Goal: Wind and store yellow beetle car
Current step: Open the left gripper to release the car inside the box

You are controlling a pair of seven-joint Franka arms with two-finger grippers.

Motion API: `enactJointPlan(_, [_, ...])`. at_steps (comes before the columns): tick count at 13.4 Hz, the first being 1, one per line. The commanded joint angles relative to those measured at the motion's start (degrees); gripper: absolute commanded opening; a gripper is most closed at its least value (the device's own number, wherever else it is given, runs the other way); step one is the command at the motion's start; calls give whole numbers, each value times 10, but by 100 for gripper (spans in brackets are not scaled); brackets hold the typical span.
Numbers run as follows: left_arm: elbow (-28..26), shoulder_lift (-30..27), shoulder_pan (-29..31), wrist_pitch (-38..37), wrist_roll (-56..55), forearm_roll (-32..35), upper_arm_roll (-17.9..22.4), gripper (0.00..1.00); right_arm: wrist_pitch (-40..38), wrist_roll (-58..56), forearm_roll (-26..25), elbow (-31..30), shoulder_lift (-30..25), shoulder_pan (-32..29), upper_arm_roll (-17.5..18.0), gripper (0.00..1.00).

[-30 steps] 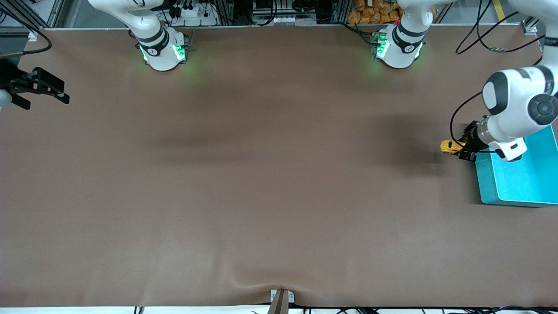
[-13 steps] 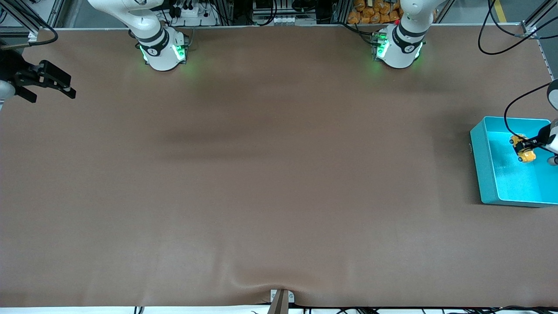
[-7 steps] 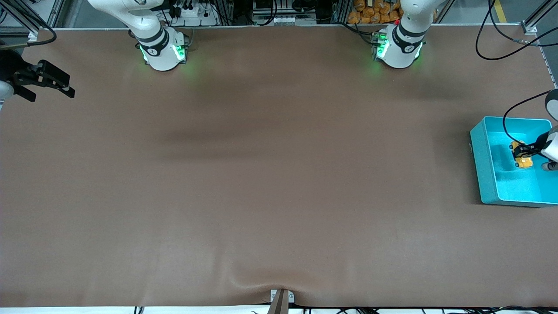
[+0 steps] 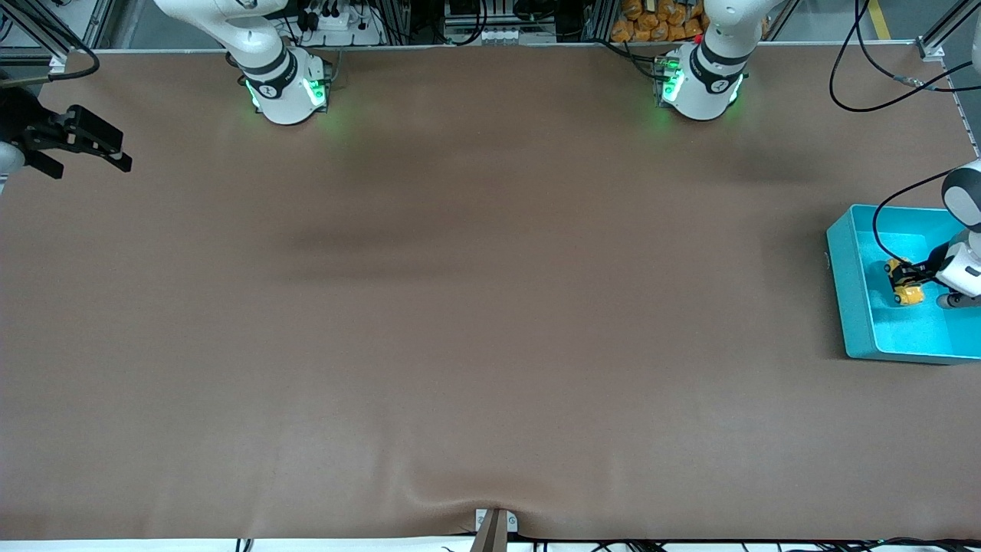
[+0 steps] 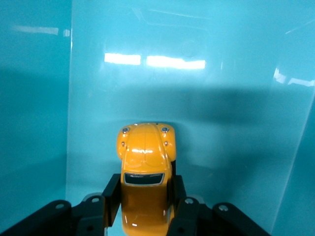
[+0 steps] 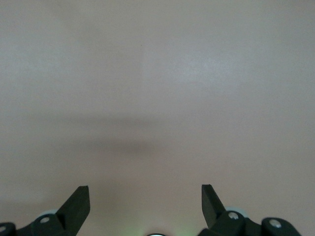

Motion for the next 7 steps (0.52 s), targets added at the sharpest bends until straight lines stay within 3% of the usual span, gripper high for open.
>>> enactJointPlan(1, [9, 4, 5, 5, -3, 8, -5, 67, -5, 8, 8, -1, -8, 1, -2, 100])
enactJointPlan(4, [9, -5, 2, 4, -5, 7, -8, 100, -6, 8, 8, -1, -8, 1, -2, 100])
enactJointPlan(7, [16, -28, 1, 4, -9, 6, -23, 100, -7, 7, 8, -2, -8, 0, -2, 100])
